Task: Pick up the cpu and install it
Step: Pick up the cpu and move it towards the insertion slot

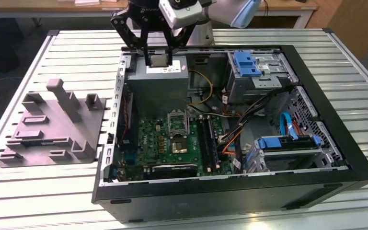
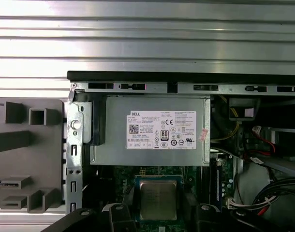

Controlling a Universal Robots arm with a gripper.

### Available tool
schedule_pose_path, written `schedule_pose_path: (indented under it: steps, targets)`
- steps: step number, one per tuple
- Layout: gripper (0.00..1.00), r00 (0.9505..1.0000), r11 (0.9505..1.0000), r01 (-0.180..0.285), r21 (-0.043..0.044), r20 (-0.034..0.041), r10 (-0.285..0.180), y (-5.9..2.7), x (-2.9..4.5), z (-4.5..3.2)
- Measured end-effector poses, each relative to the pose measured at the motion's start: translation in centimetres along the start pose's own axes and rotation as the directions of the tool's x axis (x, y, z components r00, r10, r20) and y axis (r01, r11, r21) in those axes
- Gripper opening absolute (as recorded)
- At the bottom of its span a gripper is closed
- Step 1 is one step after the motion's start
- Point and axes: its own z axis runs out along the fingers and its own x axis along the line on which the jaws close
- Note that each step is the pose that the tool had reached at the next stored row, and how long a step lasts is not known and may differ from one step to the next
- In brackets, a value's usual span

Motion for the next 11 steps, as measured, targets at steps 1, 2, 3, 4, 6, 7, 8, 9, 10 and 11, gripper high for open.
schedule_pose_path:
  steps: [1, 2, 3, 4, 6, 7, 8, 9, 10, 11]
  targets:
    - [0.47, 1.0, 1.0, 0.0, 0.0, 0.0, 0.0, 0.0, 0.0, 0.0]
    - [0.47, 1.0, 1.0, 0.0, 0.0001, 0.0, 0.0, 0.0, -0.03, 0.0]
    - [0.47, 1.0, 1.0, 0.0, 0.0, 0.0, 0.0, 0.0, -0.05, 0.0]
    - [0.47, 1.0, 1.0, 0.0, 0.0, 0.0, 0.0, 0.0, -0.05, 0.0]
    - [0.47, 1.0, 1.0, 0.0, 0.0, 0.0, 0.0, 0.0, -0.05, 0.0]
    - [0.47, 1.0, 1.0, 0.0, 0.0001, 0.0, 0.0, 0.0, -0.06, 0.0]
    - [0.47, 1.0, 1.0, 0.0, 0.0, 0.0, 0.0, 0.0, -0.06, 0.0]
    - [0.47, 1.0, 1.0, 0.0, 0.0, 0.0, 0.0, 0.0, -0.06, 0.0]
    - [0.47, 1.0, 1.0, 0.0, 0.0001, 0.0, 0.0, 0.0, -0.06, 0.0]
    - [0.47, 1.0, 1.0, 0.0, 0.0, 0.0, 0.0, 0.0, -0.07, 0.0]
